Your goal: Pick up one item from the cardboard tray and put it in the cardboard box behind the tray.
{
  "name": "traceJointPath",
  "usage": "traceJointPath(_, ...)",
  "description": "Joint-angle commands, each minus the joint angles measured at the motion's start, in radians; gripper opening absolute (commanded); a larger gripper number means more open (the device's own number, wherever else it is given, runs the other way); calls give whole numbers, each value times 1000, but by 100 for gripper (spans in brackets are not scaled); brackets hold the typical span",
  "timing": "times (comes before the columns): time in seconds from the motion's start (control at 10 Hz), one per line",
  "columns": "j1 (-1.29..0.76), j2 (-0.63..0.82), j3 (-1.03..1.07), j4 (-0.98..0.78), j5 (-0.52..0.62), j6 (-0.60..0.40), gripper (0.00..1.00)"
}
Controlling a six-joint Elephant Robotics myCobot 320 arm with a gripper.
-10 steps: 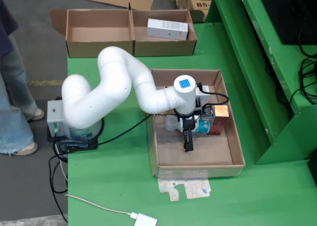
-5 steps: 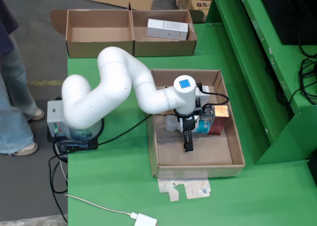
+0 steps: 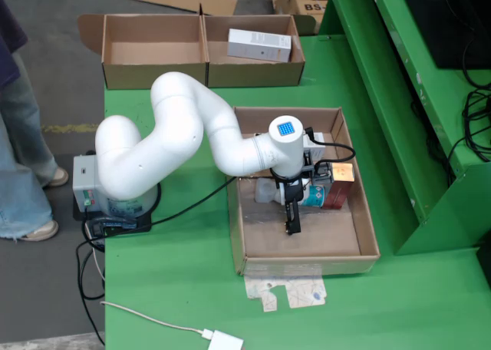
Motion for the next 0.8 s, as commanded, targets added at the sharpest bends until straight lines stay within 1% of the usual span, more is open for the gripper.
traceJointPath(0.0, 8, 18, 21, 11, 9, -5, 40)
traceJointPath(0.4, 8, 18, 21, 11, 9, -5, 0)
traceJointPath(0.7, 8, 18, 21, 11, 9, -5, 0)
